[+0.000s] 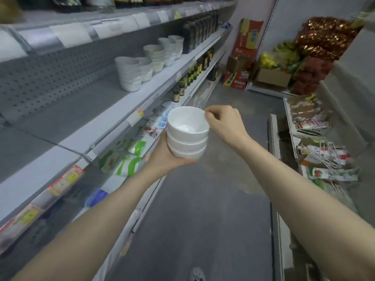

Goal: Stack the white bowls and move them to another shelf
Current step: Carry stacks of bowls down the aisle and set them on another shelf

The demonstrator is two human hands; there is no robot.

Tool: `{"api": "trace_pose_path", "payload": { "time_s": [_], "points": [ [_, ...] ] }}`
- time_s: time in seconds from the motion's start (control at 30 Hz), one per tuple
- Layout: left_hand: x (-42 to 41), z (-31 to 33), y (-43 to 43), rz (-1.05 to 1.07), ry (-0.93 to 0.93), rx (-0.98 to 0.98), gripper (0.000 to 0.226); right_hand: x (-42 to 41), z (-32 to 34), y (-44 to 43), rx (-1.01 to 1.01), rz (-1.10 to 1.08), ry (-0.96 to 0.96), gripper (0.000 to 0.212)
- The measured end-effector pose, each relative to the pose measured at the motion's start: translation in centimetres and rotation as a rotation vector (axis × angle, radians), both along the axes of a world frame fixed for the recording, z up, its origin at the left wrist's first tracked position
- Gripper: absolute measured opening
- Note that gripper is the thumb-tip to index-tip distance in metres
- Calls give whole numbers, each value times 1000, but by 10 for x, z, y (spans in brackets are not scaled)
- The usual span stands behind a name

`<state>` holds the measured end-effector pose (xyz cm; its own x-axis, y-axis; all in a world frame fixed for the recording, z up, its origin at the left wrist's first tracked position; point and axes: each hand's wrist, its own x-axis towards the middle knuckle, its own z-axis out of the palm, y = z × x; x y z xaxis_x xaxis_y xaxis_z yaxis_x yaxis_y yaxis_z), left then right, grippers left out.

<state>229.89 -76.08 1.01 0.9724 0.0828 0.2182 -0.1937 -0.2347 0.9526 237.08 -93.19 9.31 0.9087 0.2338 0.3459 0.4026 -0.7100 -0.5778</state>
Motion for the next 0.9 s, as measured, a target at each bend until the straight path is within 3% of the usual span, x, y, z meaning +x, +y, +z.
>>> {"api": "trace_pose_path", "payload": {
  "time_s": [0.1, 0.27, 0.47, 0.7, 0.9],
  "points": [
    [35, 6, 0, 73, -20, -5, 82, 50, 6, 7, -14, 105, 0, 28],
    [73, 5, 19, 229, -12, -24, 95, 113, 9, 42, -10, 290, -21, 32],
    [109, -1, 60, 339, -16, 34, 74, 171, -10, 99, -10, 412, 20, 30],
    [154, -11, 120, 439, 40, 28, 75, 225, -16, 172, -9, 462, 57, 29],
    [190, -20, 174, 494, 96, 26, 93, 263, -14, 223, -16, 491, 70, 26]
  ]
}}
